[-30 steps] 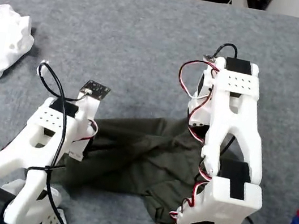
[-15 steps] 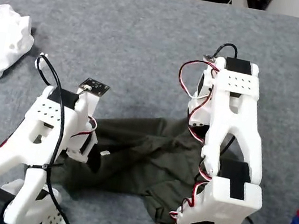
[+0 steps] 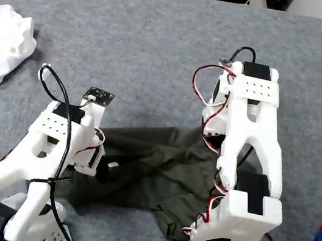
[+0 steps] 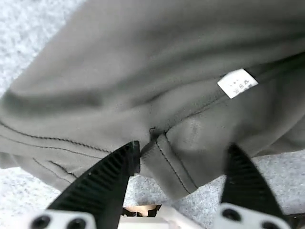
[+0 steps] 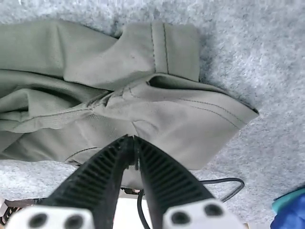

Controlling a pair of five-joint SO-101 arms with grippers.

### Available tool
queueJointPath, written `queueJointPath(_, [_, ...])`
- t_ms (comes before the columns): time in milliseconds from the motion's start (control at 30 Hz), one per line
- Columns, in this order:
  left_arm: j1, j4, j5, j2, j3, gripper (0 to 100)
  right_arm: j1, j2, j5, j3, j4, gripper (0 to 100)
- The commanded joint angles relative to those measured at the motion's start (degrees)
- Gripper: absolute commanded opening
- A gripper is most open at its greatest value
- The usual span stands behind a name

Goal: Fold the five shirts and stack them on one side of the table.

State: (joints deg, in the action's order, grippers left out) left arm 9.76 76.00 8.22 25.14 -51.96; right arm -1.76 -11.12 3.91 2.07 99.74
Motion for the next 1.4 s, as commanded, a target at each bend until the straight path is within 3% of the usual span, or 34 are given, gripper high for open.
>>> queueJointPath(0, [0.4, -0.4, -0.3, 0.0, -0.1, 14, 0.7, 3.5, -0.1, -2.8, -0.4, 0.5])
queueJointPath(433, [4.0, -0.4, 3.1, -7.7, 0.3, 2, 0.7, 3.5, -0.1, -2.8, -0.4, 0.5])
queueJointPath(700, [3.8, 0.1, 2.6, -14.6, 5.5, 2, 0.8, 3.7, -0.1, -2.8, -0.4, 0.5])
queueJointPath(1033, [3.9, 17.0, 1.1, -14.6, 36.0, 2, 0.5, 3.4, 0.0, -5.8, -0.1, 0.5])
queueJointPath(1133, [3.9, 19.3, 1.1, -15.1, 41.0, 2, 0.5, 3.3, 3.4, -9.3, -0.4, 0.7])
queueJointPath(1367, [4.2, 19.3, 1.1, -15.2, 40.0, 2, 0.4, -5.5, 8.4, -13.1, -0.6, 17.9])
